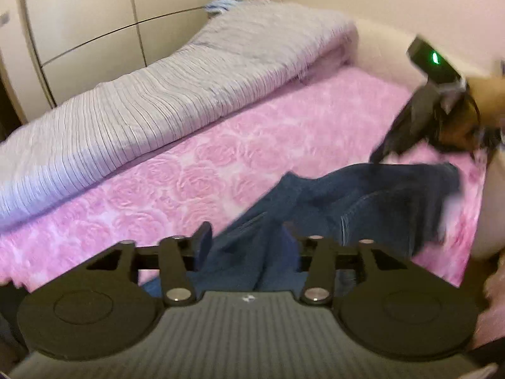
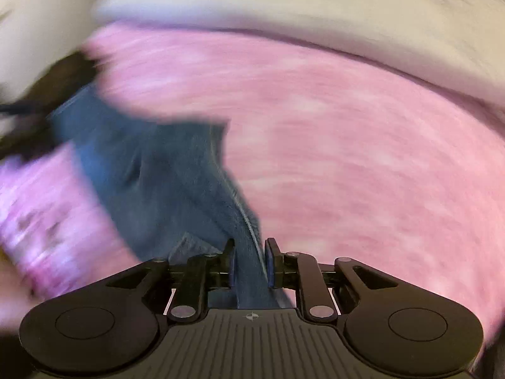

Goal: Fold clothes
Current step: 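Grasp the blue jeans with both grippers and lift them off the pile, then lower the jeans onto the bed and open both grippers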

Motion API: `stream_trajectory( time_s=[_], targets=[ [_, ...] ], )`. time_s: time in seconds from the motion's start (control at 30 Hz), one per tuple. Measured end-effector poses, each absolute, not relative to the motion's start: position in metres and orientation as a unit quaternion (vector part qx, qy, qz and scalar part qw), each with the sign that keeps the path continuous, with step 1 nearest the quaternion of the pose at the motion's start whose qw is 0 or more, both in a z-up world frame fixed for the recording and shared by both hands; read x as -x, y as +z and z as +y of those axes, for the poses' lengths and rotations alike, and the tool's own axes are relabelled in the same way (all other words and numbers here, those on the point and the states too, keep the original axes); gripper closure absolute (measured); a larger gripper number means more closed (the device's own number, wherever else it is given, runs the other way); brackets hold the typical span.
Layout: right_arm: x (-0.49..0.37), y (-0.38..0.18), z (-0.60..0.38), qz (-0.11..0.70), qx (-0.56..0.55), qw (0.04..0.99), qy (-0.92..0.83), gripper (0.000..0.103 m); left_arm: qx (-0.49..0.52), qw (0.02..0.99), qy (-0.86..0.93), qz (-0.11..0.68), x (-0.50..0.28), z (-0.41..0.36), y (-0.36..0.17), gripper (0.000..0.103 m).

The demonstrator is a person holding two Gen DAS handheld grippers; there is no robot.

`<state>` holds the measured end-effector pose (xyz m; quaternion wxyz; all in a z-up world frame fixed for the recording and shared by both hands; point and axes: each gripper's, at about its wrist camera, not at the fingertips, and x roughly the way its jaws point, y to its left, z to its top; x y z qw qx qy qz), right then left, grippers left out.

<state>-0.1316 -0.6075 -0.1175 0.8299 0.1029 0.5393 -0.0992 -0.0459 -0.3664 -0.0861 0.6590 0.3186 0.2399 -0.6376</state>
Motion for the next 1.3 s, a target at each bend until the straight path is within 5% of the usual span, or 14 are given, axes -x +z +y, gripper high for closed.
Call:
stream_trajectory(
  time_s=[0.07, 0.13, 0.2, 0.43, 0.5, 0.57, 0.77, 0.8, 0.83, 0.9, 1.1, 1.13, 1.3],
  targets=[
    [0.149, -0.118, -0.627, 0.517, -0.105, 0.834, -0.160, 0.076, -0.359, 0.649, -0.636, 0.215, 0.057, -0.359, -0.103, 0.039],
    [0.172, -0.117, -0.626, 0.501, -0.125, 0.840, -0.165, 0.054, -0.397, 0.629, -0.638, 0.199, 0.065, -0.348, -0.128, 0.034],
    [0.185, -0.129, -0.603, 0.511, -0.117, 0.835, -0.166, 0.047, -0.436, 0.604, -0.641, 0.183, 0.072, -0.338, -0.158, 0.033],
    [0.215, -0.225, -0.496, 0.608, 0.020, 0.786, -0.109, 0.044, -0.559, 0.477, -0.669, 0.106, 0.096, -0.318, -0.280, 0.034],
    [0.220, -0.254, -0.475, 0.622, 0.067, 0.775, -0.088, 0.044, -0.587, 0.449, -0.668, 0.083, 0.095, -0.314, -0.309, 0.041],
    [0.222, -0.280, -0.459, 0.628, 0.118, 0.766, -0.069, 0.043, -0.604, 0.436, -0.663, 0.066, 0.086, -0.313, -0.332, 0.070],
    [0.216, -0.342, -0.450, 0.635, 0.219, 0.740, -0.031, 0.043, -0.538, 0.463, -0.693, 0.131, 0.042, -0.327, -0.303, 0.092],
    [0.216, -0.337, -0.456, 0.635, 0.197, 0.746, -0.037, 0.049, -0.526, 0.467, -0.697, 0.137, 0.036, -0.329, -0.289, 0.093],
    [0.215, -0.329, -0.463, 0.633, 0.169, 0.754, -0.049, 0.071, -0.517, 0.470, -0.702, 0.140, 0.032, -0.331, -0.275, 0.094],
    [0.217, -0.307, -0.480, 0.625, 0.100, 0.770, -0.073, 0.081, -0.503, 0.473, -0.710, 0.139, 0.024, -0.337, -0.247, 0.094],
    [0.228, -0.227, -0.517, 0.579, 0.031, 0.809, -0.101, 0.092, -0.483, 0.497, -0.710, 0.126, 0.000, -0.386, -0.172, 0.096],
    [0.228, -0.209, -0.527, 0.564, 0.025, 0.818, -0.109, 0.103, -0.481, 0.508, -0.704, 0.123, -0.005, -0.401, -0.162, 0.096],
    [0.203, -0.138, -0.589, 0.497, 0.055, 0.857, -0.127, 0.103, -0.474, 0.581, -0.653, 0.107, -0.033, -0.490, -0.123, 0.103]
  ],
)
